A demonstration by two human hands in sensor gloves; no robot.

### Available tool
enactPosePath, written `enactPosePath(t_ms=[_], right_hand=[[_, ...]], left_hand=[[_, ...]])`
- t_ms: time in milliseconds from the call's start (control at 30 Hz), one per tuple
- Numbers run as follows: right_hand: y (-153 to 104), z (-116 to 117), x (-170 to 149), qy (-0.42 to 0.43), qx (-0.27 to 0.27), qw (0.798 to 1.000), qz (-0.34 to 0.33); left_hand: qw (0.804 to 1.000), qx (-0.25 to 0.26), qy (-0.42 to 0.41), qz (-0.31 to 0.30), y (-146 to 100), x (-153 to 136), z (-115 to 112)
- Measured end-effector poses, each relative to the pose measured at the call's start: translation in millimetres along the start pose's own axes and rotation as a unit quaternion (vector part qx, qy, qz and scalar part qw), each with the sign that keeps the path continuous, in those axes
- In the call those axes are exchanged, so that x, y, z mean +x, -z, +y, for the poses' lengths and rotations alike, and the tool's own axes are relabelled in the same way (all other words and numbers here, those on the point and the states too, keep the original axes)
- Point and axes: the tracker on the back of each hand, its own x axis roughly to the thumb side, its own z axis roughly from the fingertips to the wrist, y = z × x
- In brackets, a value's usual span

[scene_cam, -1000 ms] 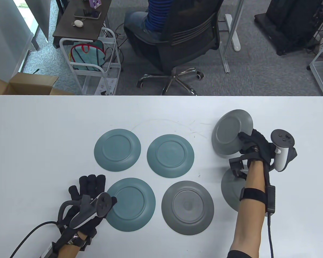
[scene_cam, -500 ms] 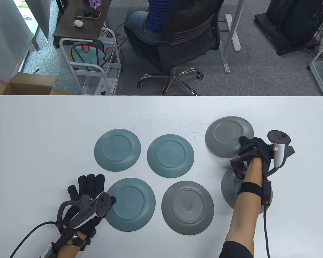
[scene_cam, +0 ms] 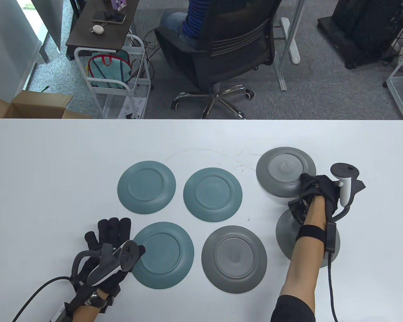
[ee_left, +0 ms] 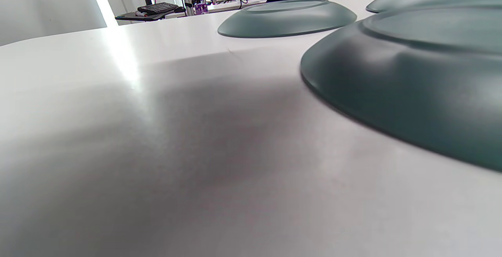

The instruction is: Flip plate to back facing up

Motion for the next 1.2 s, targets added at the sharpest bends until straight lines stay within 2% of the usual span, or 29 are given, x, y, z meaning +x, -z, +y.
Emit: enactPosePath(t_ms=[300, 433, 833, 1200], right_hand=[[-3.2, 2.8, 7.9, -0.055, -0.030, 0.998, 0.004], [-7.1, 5.7, 15.1, -0.107, -0.055, 0.993, 0.001], [-14.4, 14.1, 25.3, -0.179, -0.084, 0.980, -0.002], [-18.6, 16.0, 29.4, -0.186, -0.078, 0.979, -0.006]], left_hand=[[1.000, 0.000, 0.001, 0.001, 0.3, -0.3, -0.1], [1.000, 0.001, 0.001, 0.001, 0.2, -0.3, -0.1], [1.000, 0.001, 0.000, -0.001, 0.3, 0.3, -0.6], [1.000, 0.003, 0.001, -0.002, 0.0, 0.7, -0.7]])
